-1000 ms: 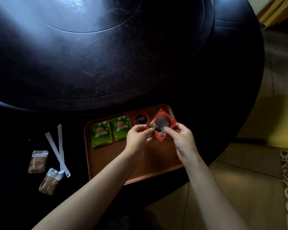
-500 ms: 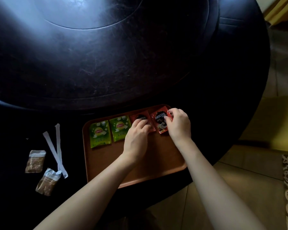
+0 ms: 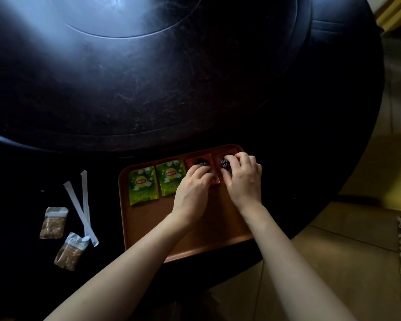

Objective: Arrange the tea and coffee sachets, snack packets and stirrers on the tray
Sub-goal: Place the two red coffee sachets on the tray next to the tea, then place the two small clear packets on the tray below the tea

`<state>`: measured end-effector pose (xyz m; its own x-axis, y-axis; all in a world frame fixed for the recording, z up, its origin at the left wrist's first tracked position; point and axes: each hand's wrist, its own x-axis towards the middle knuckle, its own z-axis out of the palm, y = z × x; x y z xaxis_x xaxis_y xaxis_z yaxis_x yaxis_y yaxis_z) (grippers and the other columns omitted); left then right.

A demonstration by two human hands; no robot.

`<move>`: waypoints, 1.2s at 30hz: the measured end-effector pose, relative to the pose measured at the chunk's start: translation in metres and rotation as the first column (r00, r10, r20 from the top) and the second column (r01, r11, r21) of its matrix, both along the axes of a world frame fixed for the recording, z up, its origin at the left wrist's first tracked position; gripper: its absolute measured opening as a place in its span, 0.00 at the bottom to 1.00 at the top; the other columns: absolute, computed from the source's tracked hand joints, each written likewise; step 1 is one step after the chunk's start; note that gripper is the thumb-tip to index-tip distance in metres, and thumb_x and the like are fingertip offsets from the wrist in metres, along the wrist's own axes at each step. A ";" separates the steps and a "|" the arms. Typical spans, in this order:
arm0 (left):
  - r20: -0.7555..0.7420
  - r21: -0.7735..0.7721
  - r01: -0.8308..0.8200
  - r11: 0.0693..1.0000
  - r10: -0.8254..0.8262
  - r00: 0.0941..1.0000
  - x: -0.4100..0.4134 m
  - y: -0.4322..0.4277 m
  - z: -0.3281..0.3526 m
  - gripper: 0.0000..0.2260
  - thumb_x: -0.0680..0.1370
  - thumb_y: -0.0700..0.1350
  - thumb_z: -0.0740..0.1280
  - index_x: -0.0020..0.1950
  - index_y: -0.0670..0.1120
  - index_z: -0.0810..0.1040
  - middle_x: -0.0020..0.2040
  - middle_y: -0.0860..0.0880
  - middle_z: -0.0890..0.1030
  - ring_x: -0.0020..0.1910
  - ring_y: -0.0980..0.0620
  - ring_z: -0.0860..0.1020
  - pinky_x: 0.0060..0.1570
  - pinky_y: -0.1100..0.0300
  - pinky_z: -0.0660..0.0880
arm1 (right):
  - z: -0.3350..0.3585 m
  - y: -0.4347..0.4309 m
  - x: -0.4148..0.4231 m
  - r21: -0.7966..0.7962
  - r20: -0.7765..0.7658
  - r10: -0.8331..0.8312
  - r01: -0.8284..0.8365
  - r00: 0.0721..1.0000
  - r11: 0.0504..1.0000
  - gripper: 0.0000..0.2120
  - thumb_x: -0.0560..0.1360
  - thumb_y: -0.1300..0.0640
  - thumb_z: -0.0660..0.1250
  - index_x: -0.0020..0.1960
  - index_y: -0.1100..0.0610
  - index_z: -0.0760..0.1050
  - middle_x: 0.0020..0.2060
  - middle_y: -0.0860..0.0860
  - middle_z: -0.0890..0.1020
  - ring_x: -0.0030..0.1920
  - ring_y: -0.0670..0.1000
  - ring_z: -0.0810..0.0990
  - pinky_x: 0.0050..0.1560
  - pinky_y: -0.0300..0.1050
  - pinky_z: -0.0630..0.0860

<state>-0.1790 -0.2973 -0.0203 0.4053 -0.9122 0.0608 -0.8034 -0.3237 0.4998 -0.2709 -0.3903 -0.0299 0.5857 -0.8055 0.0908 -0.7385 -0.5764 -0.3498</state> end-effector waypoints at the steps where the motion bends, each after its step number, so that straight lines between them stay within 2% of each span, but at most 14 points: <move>1: 0.003 -0.002 0.008 1.000 -0.008 1.000 0.000 0.000 0.001 0.08 0.71 0.36 0.67 0.49 0.39 0.81 0.52 0.41 0.83 0.56 0.41 0.78 0.56 0.53 0.75 | 0.000 0.000 0.001 0.000 -0.010 -0.021 0.021 1.000 1.000 0.14 0.70 0.57 0.69 0.54 0.60 0.76 0.50 0.59 0.79 0.51 0.61 0.77 0.51 0.56 0.74; 8: 0.002 -0.027 0.052 0.998 -0.052 0.999 0.005 0.004 0.009 0.08 0.71 0.35 0.67 0.49 0.37 0.81 0.53 0.39 0.82 0.56 0.40 0.78 0.57 0.50 0.75 | 0.003 0.005 0.009 0.019 -0.005 -0.077 0.077 0.997 0.997 0.14 0.74 0.56 0.66 0.57 0.61 0.74 0.51 0.61 0.77 0.52 0.61 0.75 0.52 0.56 0.73; 12: -0.034 -0.056 0.018 0.998 -0.020 0.999 0.015 0.023 0.024 0.08 0.72 0.35 0.65 0.49 0.38 0.81 0.55 0.39 0.82 0.58 0.40 0.76 0.56 0.48 0.75 | 0.017 0.010 0.009 0.000 0.097 -0.101 0.102 0.990 0.995 0.13 0.74 0.57 0.65 0.57 0.62 0.75 0.50 0.61 0.77 0.51 0.61 0.75 0.52 0.55 0.72; 14: -0.048 -0.064 -0.020 0.998 0.017 0.999 0.027 0.045 0.030 0.08 0.72 0.36 0.65 0.48 0.40 0.81 0.54 0.42 0.82 0.58 0.41 0.76 0.56 0.51 0.74 | 0.027 0.020 0.008 0.000 0.141 -0.092 0.093 0.986 0.996 0.12 0.73 0.60 0.65 0.55 0.62 0.75 0.49 0.62 0.78 0.51 0.62 0.75 0.52 0.54 0.73; 16: -0.059 -0.067 -0.083 0.994 0.079 0.995 0.044 0.076 0.034 0.08 0.71 0.34 0.66 0.47 0.42 0.82 0.52 0.44 0.82 0.56 0.44 0.77 0.56 0.57 0.72 | 0.035 0.038 0.011 0.043 0.157 -0.043 0.037 0.987 0.998 0.10 0.73 0.62 0.65 0.54 0.62 0.75 0.48 0.61 0.78 0.51 0.61 0.75 0.54 0.54 0.73; 18: -0.075 -0.046 -0.179 0.983 0.175 0.982 0.061 0.112 0.036 0.08 0.71 0.33 0.67 0.46 0.43 0.82 0.51 0.45 0.83 0.55 0.45 0.77 0.55 0.60 0.69 | 0.040 0.065 0.019 0.127 0.137 0.044 -0.062 0.990 0.990 0.09 0.73 0.62 0.64 0.53 0.60 0.75 0.49 0.59 0.78 0.52 0.60 0.75 0.56 0.53 0.72; 21: -0.088 0.004 -0.319 0.948 0.318 0.944 0.086 0.171 0.034 0.10 0.71 0.34 0.68 0.50 0.43 0.81 0.50 0.45 0.82 0.54 0.46 0.76 0.55 0.58 0.70 | 0.043 0.116 0.041 0.250 0.105 0.220 -0.240 0.970 0.938 0.09 0.74 0.60 0.62 0.54 0.58 0.74 0.50 0.56 0.78 0.53 0.57 0.74 0.57 0.51 0.71; 26: -0.116 0.070 -0.570 0.819 0.574 0.811 0.117 0.251 0.024 0.12 0.71 0.37 0.69 0.54 0.43 0.78 0.51 0.45 0.80 0.53 0.45 0.75 0.52 0.58 0.69 | 0.041 0.197 0.087 0.311 0.092 0.438 -0.443 0.894 0.841 0.10 0.75 0.57 0.60 0.55 0.57 0.73 0.53 0.54 0.77 0.55 0.56 0.72 0.58 0.51 0.70; 29: -0.112 0.142 -0.634 0.760 0.649 0.753 0.141 0.268 0.015 0.17 0.70 0.40 0.71 0.57 0.41 0.75 0.52 0.41 0.78 0.54 0.42 0.74 0.55 0.53 0.69 | 0.037 0.230 0.116 0.320 0.063 0.474 -0.468 0.878 0.824 0.12 0.76 0.54 0.61 0.56 0.59 0.73 0.53 0.56 0.77 0.55 0.57 0.72 0.56 0.52 0.70; 31: -0.140 0.203 -0.643 0.739 0.672 0.727 0.155 0.269 0.010 0.20 0.69 0.43 0.72 0.59 0.41 0.73 0.53 0.39 0.77 0.54 0.42 0.74 0.57 0.50 0.69 | 0.031 0.248 0.132 0.324 -0.013 0.496 -0.466 0.868 0.823 0.14 0.76 0.52 0.61 0.57 0.59 0.72 0.54 0.56 0.77 0.56 0.57 0.71 0.57 0.52 0.69; 36: -0.177 0.252 -0.614 0.748 0.660 0.730 0.170 0.262 0.001 0.21 0.68 0.44 0.73 0.58 0.41 0.72 0.54 0.39 0.75 0.56 0.41 0.72 0.54 0.51 0.69 | 0.017 0.279 0.149 0.321 -0.149 0.422 -0.360 0.894 0.876 0.20 0.72 0.48 0.67 0.58 0.58 0.68 0.56 0.57 0.73 0.58 0.58 0.68 0.59 0.52 0.67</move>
